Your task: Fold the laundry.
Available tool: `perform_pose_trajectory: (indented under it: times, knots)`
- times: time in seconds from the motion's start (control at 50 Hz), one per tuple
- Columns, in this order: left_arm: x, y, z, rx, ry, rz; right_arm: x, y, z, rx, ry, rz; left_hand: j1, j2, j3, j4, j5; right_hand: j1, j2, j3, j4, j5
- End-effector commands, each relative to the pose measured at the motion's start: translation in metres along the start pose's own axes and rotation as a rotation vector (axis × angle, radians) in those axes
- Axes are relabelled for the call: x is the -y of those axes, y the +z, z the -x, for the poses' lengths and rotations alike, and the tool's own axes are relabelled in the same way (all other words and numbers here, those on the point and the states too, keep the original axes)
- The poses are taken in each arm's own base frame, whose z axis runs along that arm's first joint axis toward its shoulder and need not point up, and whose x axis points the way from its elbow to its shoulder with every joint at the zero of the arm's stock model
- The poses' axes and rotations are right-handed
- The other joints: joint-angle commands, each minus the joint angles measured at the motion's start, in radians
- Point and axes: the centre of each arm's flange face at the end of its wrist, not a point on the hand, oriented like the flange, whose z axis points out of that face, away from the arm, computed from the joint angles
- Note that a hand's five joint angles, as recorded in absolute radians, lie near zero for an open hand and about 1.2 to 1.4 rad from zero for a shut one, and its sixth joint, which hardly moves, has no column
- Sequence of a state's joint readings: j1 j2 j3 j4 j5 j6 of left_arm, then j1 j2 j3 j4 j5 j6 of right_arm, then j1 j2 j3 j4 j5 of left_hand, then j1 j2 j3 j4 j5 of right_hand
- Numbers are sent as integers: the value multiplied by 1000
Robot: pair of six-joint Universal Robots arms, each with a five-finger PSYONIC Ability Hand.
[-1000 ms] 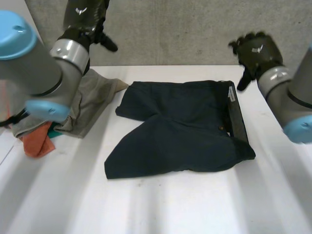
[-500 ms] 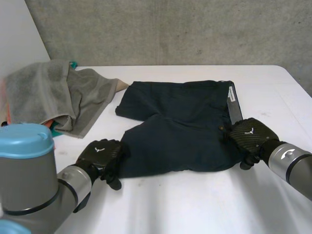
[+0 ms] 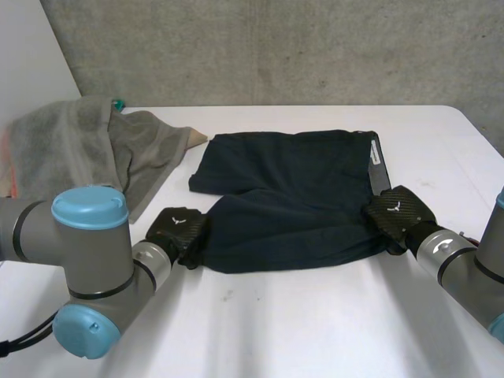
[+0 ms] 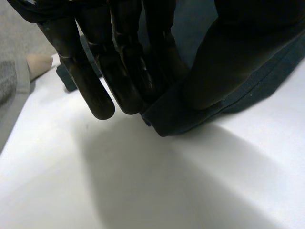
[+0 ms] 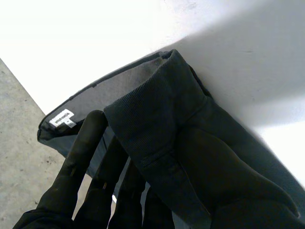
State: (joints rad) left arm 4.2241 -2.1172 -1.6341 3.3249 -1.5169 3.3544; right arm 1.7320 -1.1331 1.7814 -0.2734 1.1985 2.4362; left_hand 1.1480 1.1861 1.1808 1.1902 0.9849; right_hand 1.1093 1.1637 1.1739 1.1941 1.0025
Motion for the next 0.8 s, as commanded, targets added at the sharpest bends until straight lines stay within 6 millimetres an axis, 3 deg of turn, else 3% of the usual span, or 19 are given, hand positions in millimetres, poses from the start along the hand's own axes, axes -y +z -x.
perform_pose_trajectory:
  times: [0.02,0.16,0.18,0.24,0.26,0.34,0.42,0.52,0.6,0.66,0.7,0.72,0.8]
  knots:
    - [12,-7,-2,8,30,-61,12,-14,-6,-13,3,4,248,210,215,206,237,287,233,222,202,219]
    - [52,-39,6,29,38,-152,40,-41,-20,-26,1,20,248,210,215,206,237,287,233,222,202,219]
    - [69,-52,8,37,39,-191,51,-48,-25,-35,-5,9,248,210,215,206,237,287,233,222,202,219]
    - [94,-74,12,48,41,-254,78,-65,-38,-67,-17,-33,248,210,215,206,237,287,233,222,202,219]
    - [113,-91,15,59,44,-309,84,-70,-40,-73,-20,-39,248,210,215,206,237,287,233,222,202,219]
    - [155,-136,22,93,44,-457,112,-91,-54,-103,-33,-74,248,210,215,206,237,287,233,222,202,219]
    - [180,-176,25,107,47,-545,142,-118,-65,-129,-33,-106,248,210,215,206,237,287,233,222,202,219]
    - [191,-204,26,112,46,-578,165,-140,-73,-129,-26,-117,248,210,215,206,237,287,233,222,202,219]
    - [191,-208,25,110,47,-572,166,-145,-78,-133,-25,-98,248,210,215,206,237,287,233,222,202,219]
    - [182,-196,23,94,51,-525,160,-140,-75,-112,-7,-78,248,210,215,206,237,287,233,222,202,219]
    - [174,-180,21,82,51,-473,155,-135,-73,-98,3,-64,248,210,215,206,237,287,233,222,202,219]
    - [165,-162,20,70,53,-423,146,-125,-71,-76,15,-35,248,210,215,206,237,287,233,222,202,219]
    - [152,-119,18,53,54,-360,121,-93,-65,-22,50,34,248,210,215,206,237,287,233,222,202,219]
